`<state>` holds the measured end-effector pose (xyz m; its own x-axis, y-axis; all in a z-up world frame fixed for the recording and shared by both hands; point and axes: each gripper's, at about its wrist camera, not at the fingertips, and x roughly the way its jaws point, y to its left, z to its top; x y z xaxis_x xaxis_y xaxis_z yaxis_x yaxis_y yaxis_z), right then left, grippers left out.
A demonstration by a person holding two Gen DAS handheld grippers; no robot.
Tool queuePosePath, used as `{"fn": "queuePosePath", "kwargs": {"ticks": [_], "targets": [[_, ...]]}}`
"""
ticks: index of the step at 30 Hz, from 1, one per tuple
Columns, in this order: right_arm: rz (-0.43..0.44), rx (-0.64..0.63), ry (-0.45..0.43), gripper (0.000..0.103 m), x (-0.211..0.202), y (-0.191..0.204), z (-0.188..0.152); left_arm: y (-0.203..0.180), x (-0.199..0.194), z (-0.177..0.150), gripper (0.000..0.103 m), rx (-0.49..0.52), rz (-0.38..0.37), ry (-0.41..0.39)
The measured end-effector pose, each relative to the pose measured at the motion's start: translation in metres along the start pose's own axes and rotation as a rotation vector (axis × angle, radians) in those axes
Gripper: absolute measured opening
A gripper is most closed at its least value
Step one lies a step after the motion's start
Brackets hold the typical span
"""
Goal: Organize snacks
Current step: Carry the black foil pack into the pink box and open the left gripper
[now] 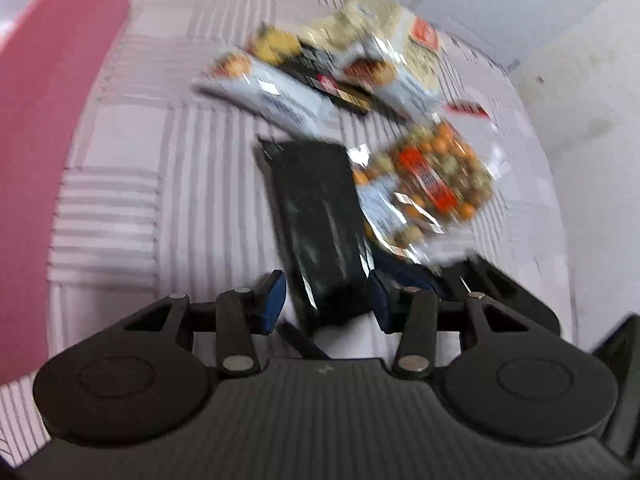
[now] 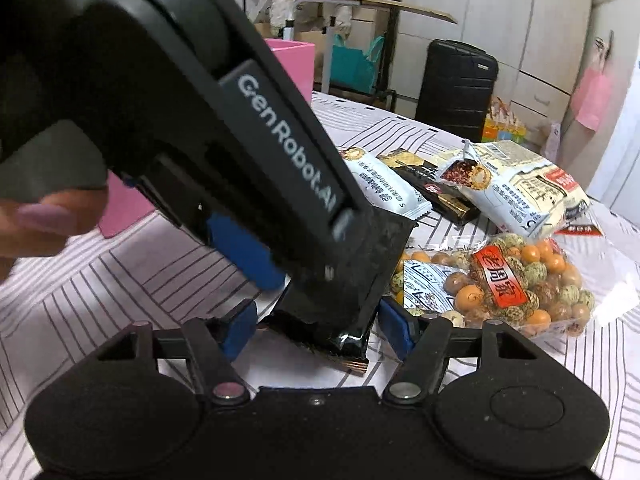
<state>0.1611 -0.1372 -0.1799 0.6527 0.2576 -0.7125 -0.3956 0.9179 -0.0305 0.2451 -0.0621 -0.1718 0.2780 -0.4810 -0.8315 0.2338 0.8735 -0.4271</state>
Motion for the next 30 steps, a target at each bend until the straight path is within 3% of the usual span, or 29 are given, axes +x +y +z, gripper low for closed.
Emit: {"fn": "queuePosePath", "kwargs": {"ticks": [2,7,14,22,30], "targets": [[-0.006,0.006,-0.001,0.067,-0.001,0.000,-0.001,0.004,0.000,0.001,0.045,0.002,0.032,-0.036],[0.000,0.009,-0.006,0.067,0.001,-0.001,-0.004,0.012,0.010,0.000,0.044,-0.020,-0.035,-0.016],[-0.002,0.027,-0.020,0.069,0.003,-0.001,-0.005,-0.008,0.013,-0.007,0.042,0.067,0.024,-0.044],[0.015,0.084,-0.011,0.065,-0.011,-0.009,0.000,-0.021,-0.002,-0.010,0.042,0.091,0.037,-0.010],[0.030,0.100,-0.009,0.064,-0.033,-0.001,0.005,-0.029,-0.029,-0.025,0.042,0.097,0.070,-0.028]]}}
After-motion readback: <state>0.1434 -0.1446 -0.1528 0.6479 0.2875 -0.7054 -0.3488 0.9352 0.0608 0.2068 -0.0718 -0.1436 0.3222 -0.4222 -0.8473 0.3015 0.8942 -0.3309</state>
